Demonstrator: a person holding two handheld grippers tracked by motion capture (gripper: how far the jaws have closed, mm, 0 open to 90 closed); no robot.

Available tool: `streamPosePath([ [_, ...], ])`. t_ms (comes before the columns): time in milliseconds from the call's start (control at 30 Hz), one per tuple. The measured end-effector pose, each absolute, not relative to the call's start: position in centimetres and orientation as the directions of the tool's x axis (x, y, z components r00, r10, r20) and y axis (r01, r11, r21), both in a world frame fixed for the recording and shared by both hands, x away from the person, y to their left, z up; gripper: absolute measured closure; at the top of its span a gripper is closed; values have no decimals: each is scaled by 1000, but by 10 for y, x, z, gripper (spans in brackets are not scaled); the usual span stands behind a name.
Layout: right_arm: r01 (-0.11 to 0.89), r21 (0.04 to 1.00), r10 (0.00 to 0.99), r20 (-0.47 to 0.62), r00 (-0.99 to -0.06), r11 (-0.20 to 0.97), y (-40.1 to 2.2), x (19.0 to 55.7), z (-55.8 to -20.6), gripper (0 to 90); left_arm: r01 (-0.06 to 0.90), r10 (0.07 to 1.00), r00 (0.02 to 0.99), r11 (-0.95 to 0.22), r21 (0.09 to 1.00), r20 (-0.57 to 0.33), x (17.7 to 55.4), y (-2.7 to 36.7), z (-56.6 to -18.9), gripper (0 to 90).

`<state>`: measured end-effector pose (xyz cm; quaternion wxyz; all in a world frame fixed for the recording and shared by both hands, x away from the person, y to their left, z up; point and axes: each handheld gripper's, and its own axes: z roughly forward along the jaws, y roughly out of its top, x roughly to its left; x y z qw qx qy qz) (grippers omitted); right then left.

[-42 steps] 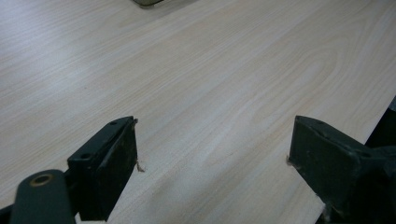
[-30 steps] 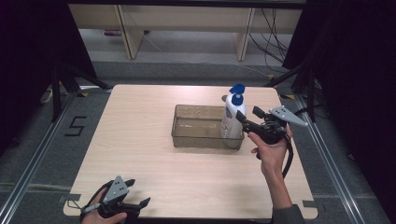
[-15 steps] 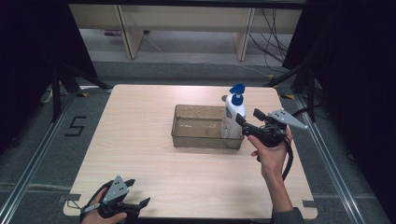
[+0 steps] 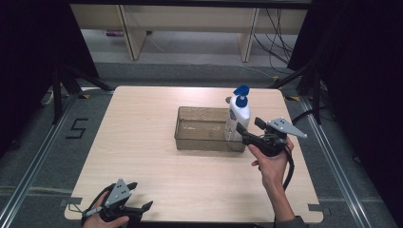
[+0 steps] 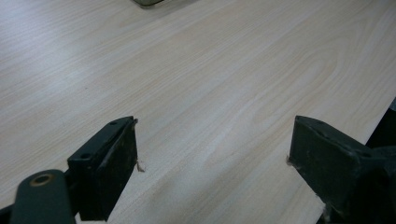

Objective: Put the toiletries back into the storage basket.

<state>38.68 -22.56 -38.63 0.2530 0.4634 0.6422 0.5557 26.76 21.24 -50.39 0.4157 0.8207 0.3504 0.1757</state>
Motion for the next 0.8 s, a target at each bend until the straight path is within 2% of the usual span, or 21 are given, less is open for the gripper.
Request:
streamPosePath([
  [33, 310, 950, 879, 185, -439, -45, -225, 386, -387, 243, 436, 717, 696, -391, 811, -28, 267, 212, -504, 148],
  [333, 315, 946, 874, 216, -435, -77, -224, 377, -390, 247, 435, 718, 696, -393, 810, -25, 267, 212, -504, 147],
  [800, 318, 947, 871, 190, -453, -42, -217, 370, -396, 248, 435, 719, 694, -388, 813, -28, 267, 212, -504, 148],
])
